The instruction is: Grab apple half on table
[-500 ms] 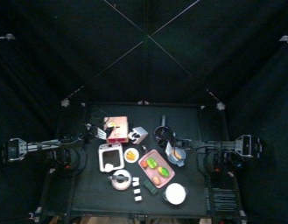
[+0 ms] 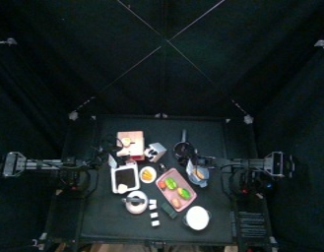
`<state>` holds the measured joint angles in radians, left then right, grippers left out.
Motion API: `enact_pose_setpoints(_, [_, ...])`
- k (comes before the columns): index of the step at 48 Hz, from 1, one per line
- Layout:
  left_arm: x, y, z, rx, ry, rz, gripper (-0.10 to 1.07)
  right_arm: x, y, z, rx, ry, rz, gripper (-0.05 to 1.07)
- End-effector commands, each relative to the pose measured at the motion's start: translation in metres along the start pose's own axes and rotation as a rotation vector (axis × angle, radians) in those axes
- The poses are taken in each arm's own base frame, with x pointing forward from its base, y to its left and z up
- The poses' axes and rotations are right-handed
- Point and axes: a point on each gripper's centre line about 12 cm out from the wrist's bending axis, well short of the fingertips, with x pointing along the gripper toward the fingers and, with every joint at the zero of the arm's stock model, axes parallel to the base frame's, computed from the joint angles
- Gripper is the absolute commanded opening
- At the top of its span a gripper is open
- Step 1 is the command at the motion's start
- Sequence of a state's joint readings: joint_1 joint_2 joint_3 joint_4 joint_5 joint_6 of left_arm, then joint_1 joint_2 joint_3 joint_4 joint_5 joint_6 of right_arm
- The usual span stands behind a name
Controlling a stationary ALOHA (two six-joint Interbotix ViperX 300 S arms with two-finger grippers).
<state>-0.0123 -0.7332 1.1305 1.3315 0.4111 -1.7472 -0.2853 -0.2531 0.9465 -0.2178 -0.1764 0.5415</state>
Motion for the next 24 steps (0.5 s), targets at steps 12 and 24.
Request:
enact_pose_setpoints(12, [-0.016, -0.049, -0.04, 0.195, 0.09, -0.268, 1.02, -0.001, 0.003, 0.011, 0.002, -0.031, 0.008, 0.37])
enact_pose_setpoints(24, [-0.02, -0.06, -0.068, 0.388, 0.152, -0.34, 1.02, 0.003, 0.002, 0.009, 0.007, -0.021, 0.004, 0.37])
